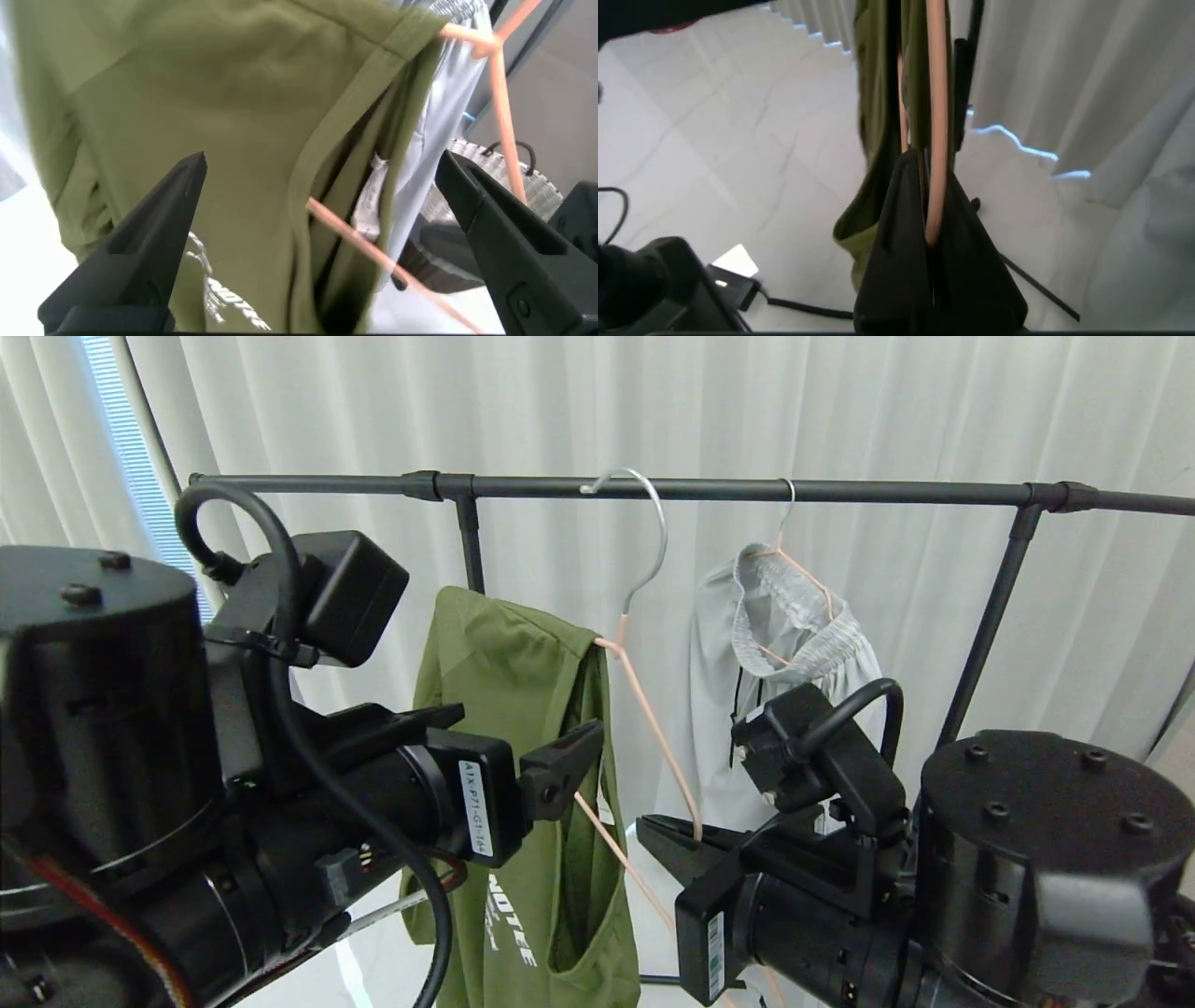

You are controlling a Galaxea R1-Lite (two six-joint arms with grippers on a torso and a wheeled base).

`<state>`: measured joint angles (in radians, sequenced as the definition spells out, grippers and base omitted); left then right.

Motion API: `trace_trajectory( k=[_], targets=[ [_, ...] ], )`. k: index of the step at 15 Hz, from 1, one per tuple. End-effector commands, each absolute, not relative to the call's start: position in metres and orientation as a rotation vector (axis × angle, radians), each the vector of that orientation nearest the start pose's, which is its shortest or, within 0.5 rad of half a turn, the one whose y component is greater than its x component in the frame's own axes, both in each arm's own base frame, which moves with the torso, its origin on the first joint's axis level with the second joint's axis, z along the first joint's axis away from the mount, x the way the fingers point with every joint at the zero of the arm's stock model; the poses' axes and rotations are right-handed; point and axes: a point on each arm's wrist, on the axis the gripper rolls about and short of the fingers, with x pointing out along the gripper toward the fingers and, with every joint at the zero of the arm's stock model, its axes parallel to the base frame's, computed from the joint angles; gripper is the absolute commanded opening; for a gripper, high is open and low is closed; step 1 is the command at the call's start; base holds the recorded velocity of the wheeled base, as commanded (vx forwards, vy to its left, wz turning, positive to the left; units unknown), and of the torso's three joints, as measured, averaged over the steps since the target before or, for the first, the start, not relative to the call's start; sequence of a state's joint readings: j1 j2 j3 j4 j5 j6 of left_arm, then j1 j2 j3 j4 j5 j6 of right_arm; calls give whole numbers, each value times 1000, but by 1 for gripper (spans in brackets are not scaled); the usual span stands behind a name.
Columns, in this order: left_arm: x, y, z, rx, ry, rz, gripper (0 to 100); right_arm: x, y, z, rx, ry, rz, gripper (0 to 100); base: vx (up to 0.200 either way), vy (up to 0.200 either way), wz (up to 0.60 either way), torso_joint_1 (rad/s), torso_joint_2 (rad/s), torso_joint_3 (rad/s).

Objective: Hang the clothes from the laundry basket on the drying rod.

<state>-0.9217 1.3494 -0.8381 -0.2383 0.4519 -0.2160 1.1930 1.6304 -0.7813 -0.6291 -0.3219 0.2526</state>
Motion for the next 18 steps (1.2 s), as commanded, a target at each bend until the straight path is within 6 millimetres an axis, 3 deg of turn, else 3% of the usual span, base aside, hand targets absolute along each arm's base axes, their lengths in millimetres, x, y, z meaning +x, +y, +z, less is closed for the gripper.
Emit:
trace_trajectory(
  k=[1, 6, 8, 11, 14, 18],
  targets=[
    [132, -158, 239, -29, 259, -442, 100, 117, 258, 194, 71, 274, 809, 0, 0, 0, 0, 0, 0, 0],
    [113, -133, 224, 55, 251, -453, 100, 117, 216, 186, -12, 272, 831, 0, 0, 0, 0, 0, 0, 0],
    [109, -122, 213, 143, 258, -481, 100, 107, 189, 179, -56, 279, 887, 0, 0, 0, 0, 0, 0, 0],
    [96, -110, 203, 204, 252, -655, 100, 89, 159, 166, -103, 296, 976, 0, 0, 0, 0, 0, 0, 0],
    [84, -102, 193, 296, 226, -847, 100, 77, 144, 155, -144, 306, 1036, 0, 0, 0, 0, 0, 0, 0],
    [85, -110, 184, 398, 215, -1065, 100, 60, 140, 145, -188, 372, 1178, 0, 0, 0, 0, 0, 0, 0]
  ],
)
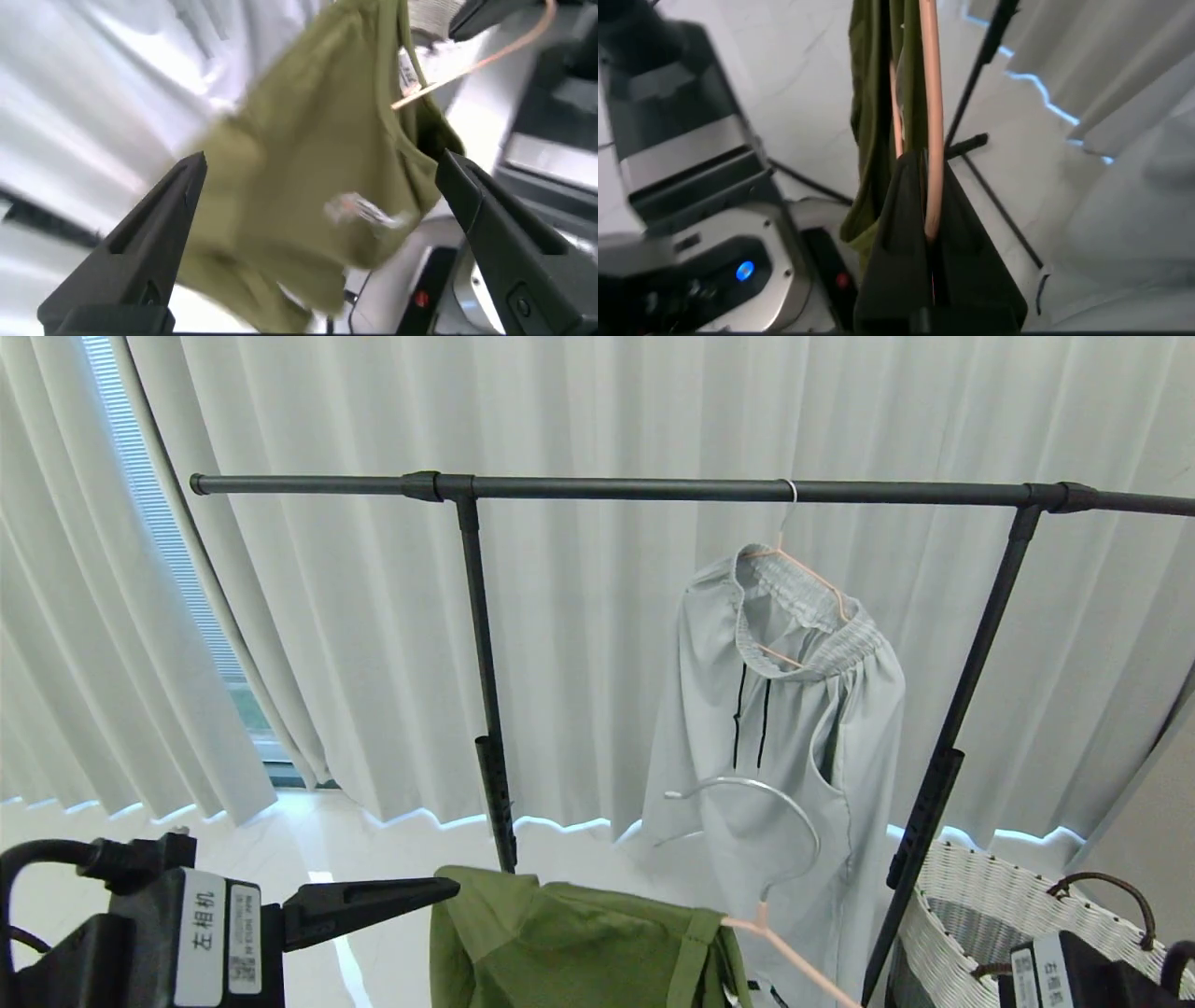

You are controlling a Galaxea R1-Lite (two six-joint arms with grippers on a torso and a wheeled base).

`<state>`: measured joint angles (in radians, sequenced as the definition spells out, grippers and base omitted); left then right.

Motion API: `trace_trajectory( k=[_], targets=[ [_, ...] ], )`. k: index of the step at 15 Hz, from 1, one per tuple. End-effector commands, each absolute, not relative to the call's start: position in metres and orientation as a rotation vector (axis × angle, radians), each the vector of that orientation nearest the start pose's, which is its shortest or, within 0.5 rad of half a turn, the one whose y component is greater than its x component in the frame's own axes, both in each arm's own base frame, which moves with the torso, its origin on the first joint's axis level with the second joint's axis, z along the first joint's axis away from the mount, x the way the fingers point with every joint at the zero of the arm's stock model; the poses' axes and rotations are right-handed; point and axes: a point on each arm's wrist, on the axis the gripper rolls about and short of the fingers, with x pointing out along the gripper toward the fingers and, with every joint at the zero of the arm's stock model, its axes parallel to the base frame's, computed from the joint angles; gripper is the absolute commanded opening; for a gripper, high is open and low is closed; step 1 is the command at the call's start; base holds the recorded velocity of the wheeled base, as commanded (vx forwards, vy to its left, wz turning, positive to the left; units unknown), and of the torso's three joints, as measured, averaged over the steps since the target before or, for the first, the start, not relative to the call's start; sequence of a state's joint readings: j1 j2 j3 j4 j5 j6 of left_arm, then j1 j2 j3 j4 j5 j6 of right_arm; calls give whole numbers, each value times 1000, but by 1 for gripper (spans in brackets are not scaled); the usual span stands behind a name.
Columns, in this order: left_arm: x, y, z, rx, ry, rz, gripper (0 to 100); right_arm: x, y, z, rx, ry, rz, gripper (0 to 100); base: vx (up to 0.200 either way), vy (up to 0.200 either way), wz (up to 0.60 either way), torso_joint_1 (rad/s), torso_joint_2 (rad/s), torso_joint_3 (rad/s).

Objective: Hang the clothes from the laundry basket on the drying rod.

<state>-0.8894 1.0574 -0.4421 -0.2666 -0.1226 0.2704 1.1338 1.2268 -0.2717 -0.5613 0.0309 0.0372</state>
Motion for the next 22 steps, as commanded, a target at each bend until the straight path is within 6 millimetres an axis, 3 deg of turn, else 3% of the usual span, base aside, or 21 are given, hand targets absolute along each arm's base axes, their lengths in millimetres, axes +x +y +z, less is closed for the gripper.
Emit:
trace_trajectory(
  k=[1, 10, 15, 19, 22],
  targets=[
    [86, -112, 182, 409, 220, -1086, 100, 55, 141, 142, -200, 387, 1224, 0, 0, 0, 0, 0, 0, 0],
    [78, -137, 162, 468, 315, -1278, 100, 38, 153, 133, -261, 429, 1342, 0, 0, 0, 0, 0, 0, 0],
    [72, -132, 159, 473, 311, -1293, 100, 39, 153, 134, -250, 425, 1328, 0, 0, 0, 0, 0, 0, 0],
    [71, -126, 137, 507, 409, -1273, 100, 39, 151, 138, -240, 401, 1328, 0, 0, 0, 0, 0, 0, 0],
    [74, -126, 136, 508, 416, -1265, 100, 39, 149, 139, -237, 392, 1317, 0, 0, 0, 0, 0, 0, 0]
  ],
)
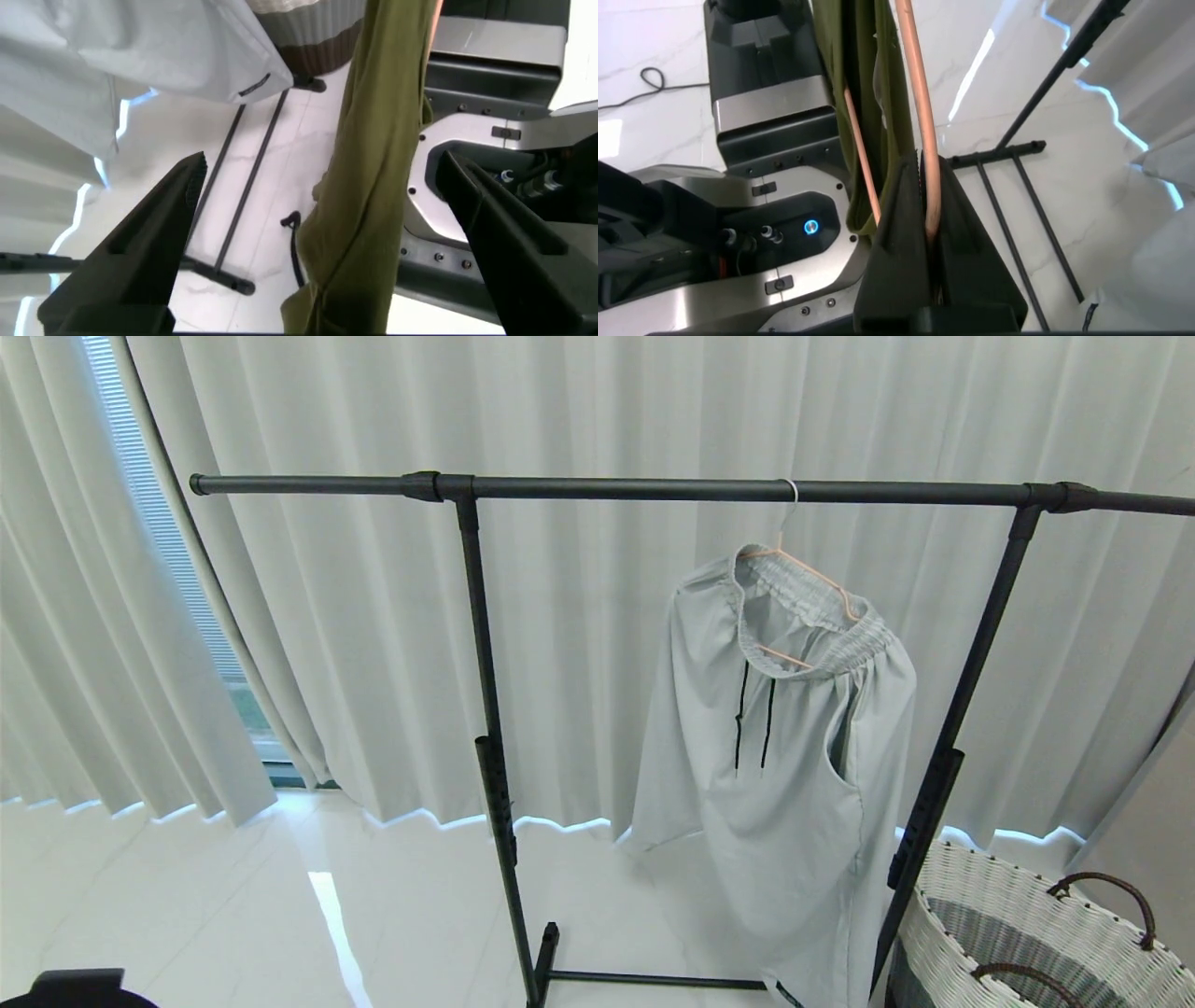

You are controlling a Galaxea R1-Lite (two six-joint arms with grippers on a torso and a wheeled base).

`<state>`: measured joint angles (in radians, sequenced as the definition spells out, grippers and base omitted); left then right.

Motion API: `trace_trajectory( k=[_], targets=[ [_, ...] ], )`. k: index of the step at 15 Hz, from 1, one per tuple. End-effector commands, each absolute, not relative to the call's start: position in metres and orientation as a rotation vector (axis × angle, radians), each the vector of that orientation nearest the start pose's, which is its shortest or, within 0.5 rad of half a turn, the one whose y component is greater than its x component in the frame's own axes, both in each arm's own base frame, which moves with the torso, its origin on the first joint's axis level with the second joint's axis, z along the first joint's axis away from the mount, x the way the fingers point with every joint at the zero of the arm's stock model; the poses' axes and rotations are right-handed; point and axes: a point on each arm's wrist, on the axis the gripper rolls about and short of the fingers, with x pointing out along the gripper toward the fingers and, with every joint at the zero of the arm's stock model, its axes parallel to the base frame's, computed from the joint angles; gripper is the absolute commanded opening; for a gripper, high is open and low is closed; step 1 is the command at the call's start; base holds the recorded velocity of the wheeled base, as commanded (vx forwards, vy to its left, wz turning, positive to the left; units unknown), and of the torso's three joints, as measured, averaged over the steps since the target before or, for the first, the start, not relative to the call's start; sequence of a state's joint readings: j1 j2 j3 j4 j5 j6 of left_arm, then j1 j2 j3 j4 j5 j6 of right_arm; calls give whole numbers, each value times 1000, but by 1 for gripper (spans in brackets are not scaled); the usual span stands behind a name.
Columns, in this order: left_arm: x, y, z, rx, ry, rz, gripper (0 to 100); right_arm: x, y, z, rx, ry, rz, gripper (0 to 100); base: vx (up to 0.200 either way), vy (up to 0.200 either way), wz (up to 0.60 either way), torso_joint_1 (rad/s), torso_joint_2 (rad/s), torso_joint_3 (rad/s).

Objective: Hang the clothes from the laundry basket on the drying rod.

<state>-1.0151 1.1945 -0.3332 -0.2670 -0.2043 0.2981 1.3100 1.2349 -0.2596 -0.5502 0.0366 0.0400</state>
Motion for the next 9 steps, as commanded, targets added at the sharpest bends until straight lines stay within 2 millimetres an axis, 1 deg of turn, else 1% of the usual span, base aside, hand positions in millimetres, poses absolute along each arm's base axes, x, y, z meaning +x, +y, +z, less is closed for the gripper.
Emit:
trace_trajectory(
  k=[1, 4, 5, 9],
  targets=[
    [74, -127, 136, 507, 418, -1264, 100, 39, 149, 139, -238, 391, 1311, 0, 0, 0, 0, 0, 0, 0],
    [75, -129, 137, 505, 417, -1264, 100, 39, 151, 141, -236, 384, 1312, 0, 0, 0, 0, 0, 0, 0],
    [75, -129, 137, 505, 417, -1264, 0, 39, 152, 142, -234, 381, 1312, 0, 0, 0, 0, 0, 0, 0],
    [75, -129, 133, 514, 437, -1263, 0, 40, 153, 144, -228, 373, 1304, 0, 0, 0, 0, 0, 0, 0]
  ],
)
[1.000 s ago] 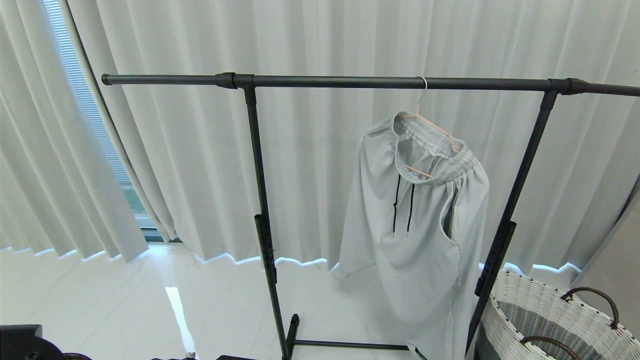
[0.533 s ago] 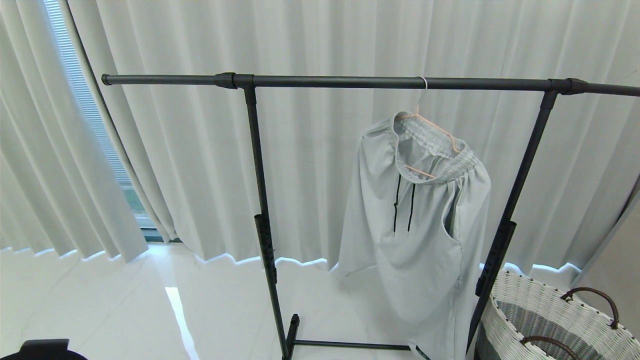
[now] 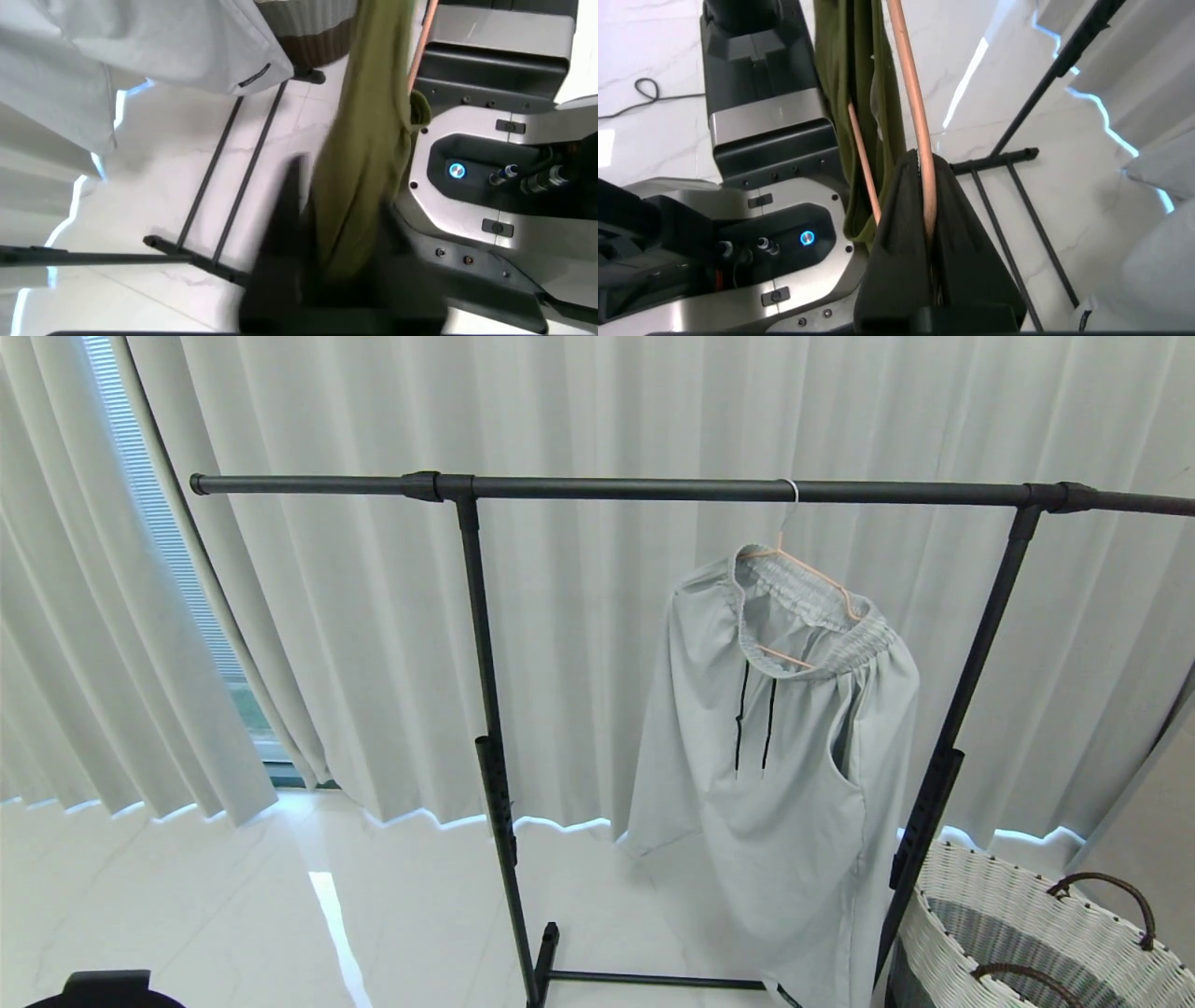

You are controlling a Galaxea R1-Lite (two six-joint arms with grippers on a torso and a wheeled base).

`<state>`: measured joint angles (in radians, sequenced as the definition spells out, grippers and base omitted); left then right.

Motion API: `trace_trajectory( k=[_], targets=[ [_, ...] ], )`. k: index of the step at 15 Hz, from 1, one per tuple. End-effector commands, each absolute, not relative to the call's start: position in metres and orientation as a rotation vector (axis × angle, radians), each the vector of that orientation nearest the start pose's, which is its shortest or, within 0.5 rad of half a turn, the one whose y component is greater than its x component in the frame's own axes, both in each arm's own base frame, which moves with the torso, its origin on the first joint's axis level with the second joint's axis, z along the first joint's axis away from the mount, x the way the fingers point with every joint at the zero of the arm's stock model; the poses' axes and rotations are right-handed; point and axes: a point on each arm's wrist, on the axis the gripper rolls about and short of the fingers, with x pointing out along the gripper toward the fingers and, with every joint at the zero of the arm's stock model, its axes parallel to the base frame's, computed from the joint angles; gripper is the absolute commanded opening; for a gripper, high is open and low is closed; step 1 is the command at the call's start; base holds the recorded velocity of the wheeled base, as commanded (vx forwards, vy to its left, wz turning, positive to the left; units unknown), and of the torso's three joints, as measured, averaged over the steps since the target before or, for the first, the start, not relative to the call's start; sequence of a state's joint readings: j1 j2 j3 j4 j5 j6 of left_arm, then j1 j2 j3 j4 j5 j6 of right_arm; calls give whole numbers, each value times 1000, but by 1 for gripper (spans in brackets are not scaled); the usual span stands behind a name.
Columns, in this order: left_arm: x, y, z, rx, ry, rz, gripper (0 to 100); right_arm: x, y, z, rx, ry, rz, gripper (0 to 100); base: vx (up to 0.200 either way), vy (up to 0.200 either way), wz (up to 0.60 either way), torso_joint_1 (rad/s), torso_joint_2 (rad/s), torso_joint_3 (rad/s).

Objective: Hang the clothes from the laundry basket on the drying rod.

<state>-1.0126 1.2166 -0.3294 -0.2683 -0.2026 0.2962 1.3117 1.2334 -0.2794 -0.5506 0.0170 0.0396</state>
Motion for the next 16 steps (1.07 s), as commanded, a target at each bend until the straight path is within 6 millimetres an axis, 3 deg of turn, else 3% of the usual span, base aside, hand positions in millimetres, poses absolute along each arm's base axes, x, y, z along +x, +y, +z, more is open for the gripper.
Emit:
trace_trajectory(
  k=[1, 11, 12, 16],
  targets=[
    [75, -129, 133, 514, 439, -1264, 0, 40, 153, 144, -231, 371, 1290, 0, 0, 0, 0, 0, 0, 0],
    [79, -130, 132, 515, 450, -1239, 0, 42, 154, 148, -215, 333, 1235, 0, 0, 0, 0, 0, 0, 0],
    [81, -129, 132, 516, 451, -1221, 0, 43, 154, 148, -218, 331, 1221, 100, 0, 0, 0, 0, 0, 0],
    [88, -123, 132, 507, 463, -1151, 0, 43, 153, 148, -220, 327, 1210, 100, 0, 0, 0, 0, 0, 0]
  ],
)
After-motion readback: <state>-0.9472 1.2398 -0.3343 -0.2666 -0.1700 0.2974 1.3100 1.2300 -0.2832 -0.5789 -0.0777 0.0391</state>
